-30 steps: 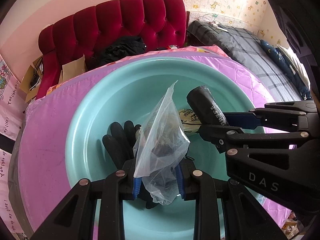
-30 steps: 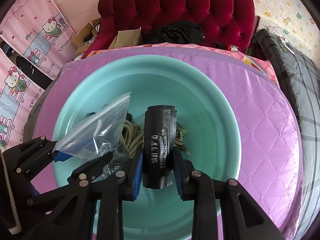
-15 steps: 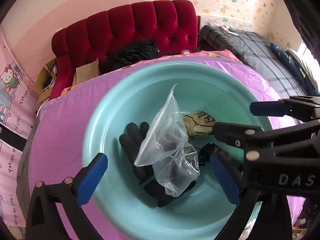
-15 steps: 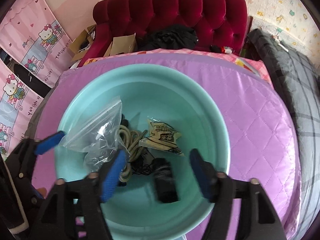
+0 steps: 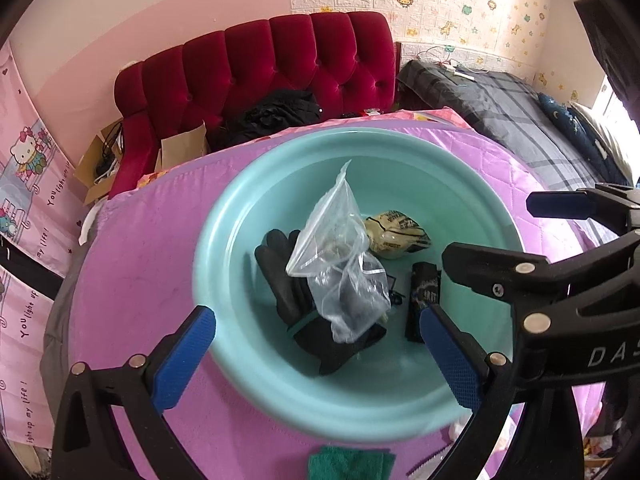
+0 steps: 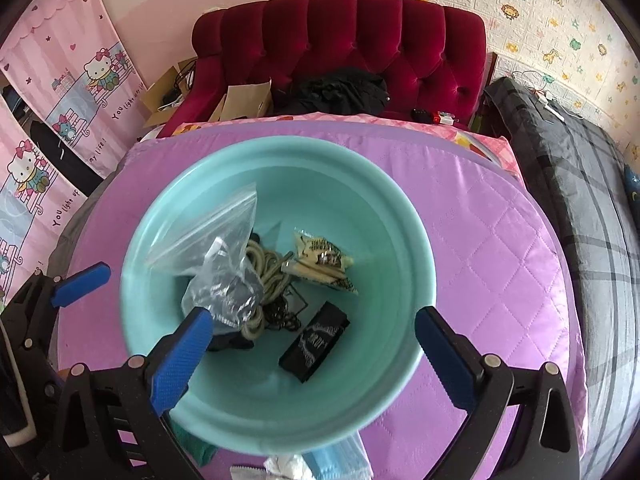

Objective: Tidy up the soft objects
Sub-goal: 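Withdraw both open tools from the basin toward the remaining items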

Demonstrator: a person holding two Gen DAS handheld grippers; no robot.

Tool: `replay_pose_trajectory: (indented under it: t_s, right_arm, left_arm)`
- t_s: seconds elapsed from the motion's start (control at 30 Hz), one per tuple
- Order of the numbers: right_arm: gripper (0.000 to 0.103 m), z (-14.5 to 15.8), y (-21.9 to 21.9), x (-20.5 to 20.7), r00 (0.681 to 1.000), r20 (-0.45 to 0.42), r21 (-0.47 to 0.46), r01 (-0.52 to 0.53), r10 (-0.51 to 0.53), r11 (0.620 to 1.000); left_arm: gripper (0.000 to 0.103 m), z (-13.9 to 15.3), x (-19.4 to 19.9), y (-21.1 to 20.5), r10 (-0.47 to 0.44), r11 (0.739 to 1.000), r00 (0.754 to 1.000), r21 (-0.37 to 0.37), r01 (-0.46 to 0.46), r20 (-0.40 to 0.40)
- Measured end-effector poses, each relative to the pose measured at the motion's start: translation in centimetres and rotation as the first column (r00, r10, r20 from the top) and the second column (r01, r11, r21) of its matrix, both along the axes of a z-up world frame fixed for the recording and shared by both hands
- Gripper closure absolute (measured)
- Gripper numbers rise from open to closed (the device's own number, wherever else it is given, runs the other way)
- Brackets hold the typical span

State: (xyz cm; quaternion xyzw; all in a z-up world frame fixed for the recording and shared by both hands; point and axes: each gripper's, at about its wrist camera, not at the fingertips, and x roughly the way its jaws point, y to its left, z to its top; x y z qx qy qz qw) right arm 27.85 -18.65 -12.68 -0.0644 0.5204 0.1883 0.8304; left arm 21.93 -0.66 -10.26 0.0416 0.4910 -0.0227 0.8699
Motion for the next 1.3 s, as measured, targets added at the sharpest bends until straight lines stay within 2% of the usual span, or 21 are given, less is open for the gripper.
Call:
replay_pose_trajectory:
  t_s: [0.37, 0.77, 1.3]
  right_arm:
    - [0.0, 1.5, -1.7, -3.9, 1.0, 0.022, -0.004, 0.007, -0.007, 1.0]
    - [0.0, 2.2, -3.3, -8.5, 0.998, 0.055, -0.026, 0.015, -0.013, 1.0]
    - [0.0, 0.8, -5.6, -14.4, 0.997, 0.064, -0.028, 0.054, -0.052, 0.998]
  left_arm:
    - [0.0, 1.1, -4.3, 0.4, 0.02, 1.0, 0.999, 0.015, -0.02, 0.026]
    - [0.0, 1.7, -9.6, 0.8, 0.027, 1.0, 0.999, -0.006, -0.026, 0.043]
    - [0.0, 0.0, -15.7, 1.6, 0.056, 0.998, 0.998, -0.029, -0.055, 0.041]
